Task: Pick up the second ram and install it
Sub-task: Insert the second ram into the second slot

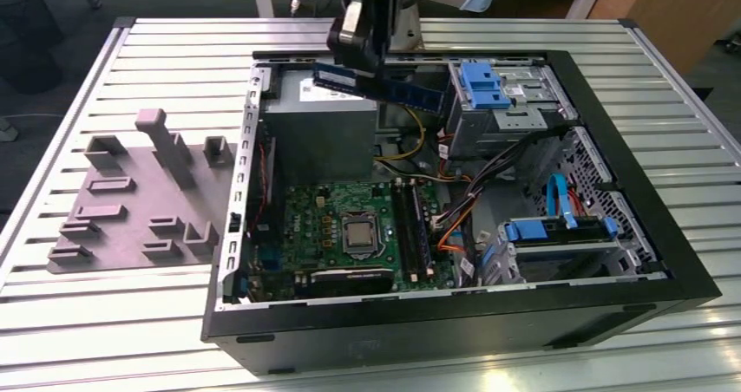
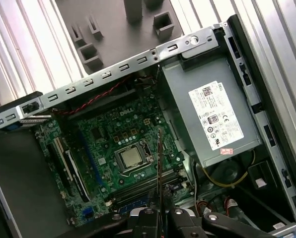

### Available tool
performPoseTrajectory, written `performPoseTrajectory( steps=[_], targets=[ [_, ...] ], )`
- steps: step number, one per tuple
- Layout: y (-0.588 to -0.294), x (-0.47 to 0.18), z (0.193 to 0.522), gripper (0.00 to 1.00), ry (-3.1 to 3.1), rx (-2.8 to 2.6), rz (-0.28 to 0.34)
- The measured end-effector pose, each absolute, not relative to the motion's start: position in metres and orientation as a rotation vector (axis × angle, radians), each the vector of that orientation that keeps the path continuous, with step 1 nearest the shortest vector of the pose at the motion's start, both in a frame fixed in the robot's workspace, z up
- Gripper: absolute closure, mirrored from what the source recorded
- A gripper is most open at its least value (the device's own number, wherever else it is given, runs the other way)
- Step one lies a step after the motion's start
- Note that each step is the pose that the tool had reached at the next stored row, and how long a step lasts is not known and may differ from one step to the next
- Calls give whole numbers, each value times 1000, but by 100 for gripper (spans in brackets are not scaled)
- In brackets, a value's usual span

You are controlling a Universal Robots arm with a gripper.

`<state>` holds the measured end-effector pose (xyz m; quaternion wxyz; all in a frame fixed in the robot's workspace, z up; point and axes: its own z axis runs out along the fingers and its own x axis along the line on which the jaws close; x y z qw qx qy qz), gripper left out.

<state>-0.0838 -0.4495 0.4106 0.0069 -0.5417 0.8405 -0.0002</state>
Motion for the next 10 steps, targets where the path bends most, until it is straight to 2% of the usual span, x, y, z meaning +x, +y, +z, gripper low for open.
performPoseTrajectory(
  steps=[10],
  targets=[
    [-450, -84, 410, 86, 2744, -1501, -2]
  ],
)
